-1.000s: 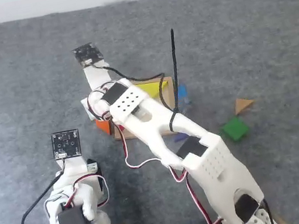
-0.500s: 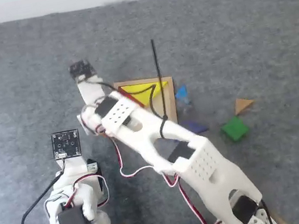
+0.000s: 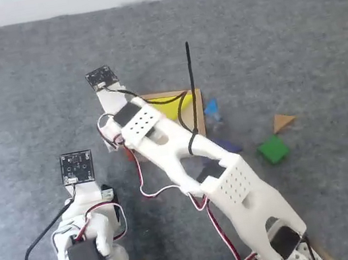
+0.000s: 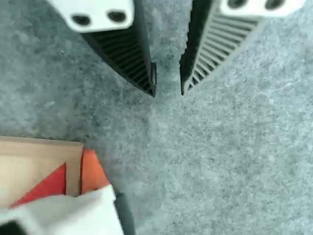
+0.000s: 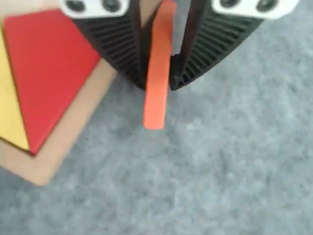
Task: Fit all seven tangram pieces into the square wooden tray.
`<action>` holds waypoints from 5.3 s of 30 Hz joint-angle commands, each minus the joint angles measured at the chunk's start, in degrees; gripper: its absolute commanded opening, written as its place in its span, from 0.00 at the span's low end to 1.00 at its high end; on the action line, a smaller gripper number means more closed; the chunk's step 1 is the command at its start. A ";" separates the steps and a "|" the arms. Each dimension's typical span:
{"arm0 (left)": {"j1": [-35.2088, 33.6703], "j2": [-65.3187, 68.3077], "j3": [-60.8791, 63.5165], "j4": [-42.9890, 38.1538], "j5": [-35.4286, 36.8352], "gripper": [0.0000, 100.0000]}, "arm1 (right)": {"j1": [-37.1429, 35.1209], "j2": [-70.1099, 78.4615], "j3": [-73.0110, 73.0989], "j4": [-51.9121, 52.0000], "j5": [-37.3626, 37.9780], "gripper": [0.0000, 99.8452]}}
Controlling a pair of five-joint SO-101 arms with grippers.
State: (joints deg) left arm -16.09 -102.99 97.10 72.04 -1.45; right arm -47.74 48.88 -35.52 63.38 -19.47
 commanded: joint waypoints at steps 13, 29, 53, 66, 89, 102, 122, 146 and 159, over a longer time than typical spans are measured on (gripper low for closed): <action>0.18 -1.05 -0.66 0.18 0.00 0.08 | 5.49 -0.57 -38.33 29.23 -8.88 0.01; 0.18 -1.05 -0.66 0.18 0.00 0.08 | 29.14 -12.79 -19.25 39.60 -7.91 0.01; 0.18 -1.05 -0.66 0.18 0.00 0.08 | 19.12 -64.22 58.99 -2.86 -9.14 0.01; 0.18 -1.05 -0.66 0.18 0.00 0.08 | 16.84 -42.95 63.91 -39.60 -26.81 0.01; 0.18 -1.05 -0.66 0.18 0.00 0.08 | 19.82 -45.76 61.10 -34.77 -16.79 0.14; 0.18 -1.05 -0.66 0.18 0.00 0.08 | 11.47 -46.73 55.82 -21.14 -7.74 0.24; 0.18 -1.05 -0.66 0.18 0.00 0.08 | 11.82 -6.73 4.04 16.57 -16.09 0.20; 0.18 -1.05 -0.66 0.18 0.00 0.08 | 12.79 0.31 -2.90 23.43 -12.13 0.10; 0.18 -1.05 -0.66 0.18 0.00 0.08 | 13.05 0.31 -15.65 35.91 -4.66 0.06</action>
State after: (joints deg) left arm -16.09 -102.99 97.10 72.04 -1.45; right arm -34.81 50.20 -45.63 95.82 -25.01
